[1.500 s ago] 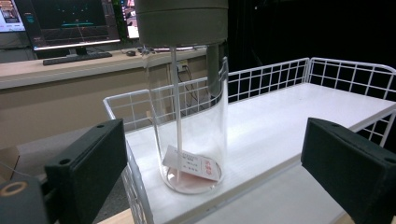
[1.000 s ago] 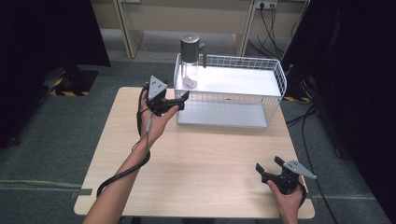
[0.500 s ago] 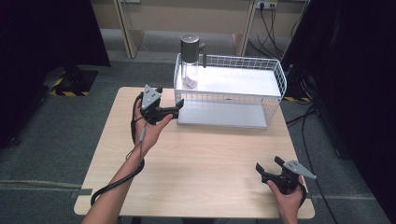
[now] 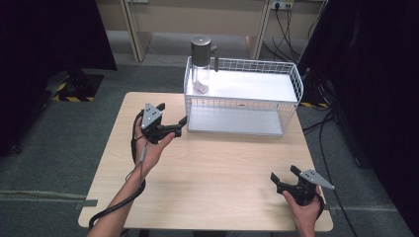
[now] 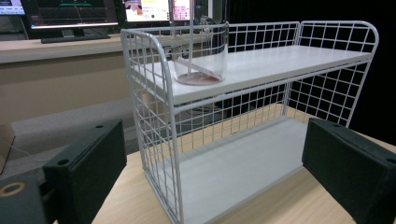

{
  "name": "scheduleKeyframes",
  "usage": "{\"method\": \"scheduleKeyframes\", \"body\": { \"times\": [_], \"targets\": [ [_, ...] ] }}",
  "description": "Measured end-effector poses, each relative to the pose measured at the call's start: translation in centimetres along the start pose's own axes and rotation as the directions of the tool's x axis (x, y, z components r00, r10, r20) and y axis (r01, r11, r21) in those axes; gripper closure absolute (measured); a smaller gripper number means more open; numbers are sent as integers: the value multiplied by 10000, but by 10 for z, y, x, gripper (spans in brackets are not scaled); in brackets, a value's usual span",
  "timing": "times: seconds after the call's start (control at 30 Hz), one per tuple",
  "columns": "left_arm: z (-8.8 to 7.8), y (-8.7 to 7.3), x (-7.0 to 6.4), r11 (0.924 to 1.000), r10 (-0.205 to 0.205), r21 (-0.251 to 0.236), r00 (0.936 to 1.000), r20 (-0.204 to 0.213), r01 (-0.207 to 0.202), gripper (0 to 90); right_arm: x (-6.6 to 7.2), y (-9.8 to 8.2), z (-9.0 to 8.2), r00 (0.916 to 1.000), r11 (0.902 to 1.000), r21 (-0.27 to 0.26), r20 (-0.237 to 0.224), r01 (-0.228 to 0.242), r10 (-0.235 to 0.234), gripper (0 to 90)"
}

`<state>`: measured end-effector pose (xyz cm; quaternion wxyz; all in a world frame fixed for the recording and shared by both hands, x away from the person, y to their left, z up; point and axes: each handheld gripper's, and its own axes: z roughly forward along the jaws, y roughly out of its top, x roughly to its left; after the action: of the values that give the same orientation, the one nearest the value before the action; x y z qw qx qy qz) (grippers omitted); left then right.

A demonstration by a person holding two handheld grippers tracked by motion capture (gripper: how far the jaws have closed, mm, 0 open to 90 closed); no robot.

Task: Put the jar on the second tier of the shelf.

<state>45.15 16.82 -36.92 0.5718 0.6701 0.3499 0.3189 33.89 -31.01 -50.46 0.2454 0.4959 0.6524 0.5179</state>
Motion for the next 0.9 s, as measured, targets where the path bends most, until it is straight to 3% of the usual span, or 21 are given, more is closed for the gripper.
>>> {"method": "scheduleKeyframes", "body": {
  "times": [0.5,0.9],
  "targets": [
    [-19,-26,-3,9997,115,236,9999,76,-117,60,0,0,0,10000,10000,11,-5,10,-10,51],
    [-31,-52,-7,9986,-62,526,9998,179,53,60,1,0,0,10000,10000,2,-7,1,-1,51]
  ]
}}
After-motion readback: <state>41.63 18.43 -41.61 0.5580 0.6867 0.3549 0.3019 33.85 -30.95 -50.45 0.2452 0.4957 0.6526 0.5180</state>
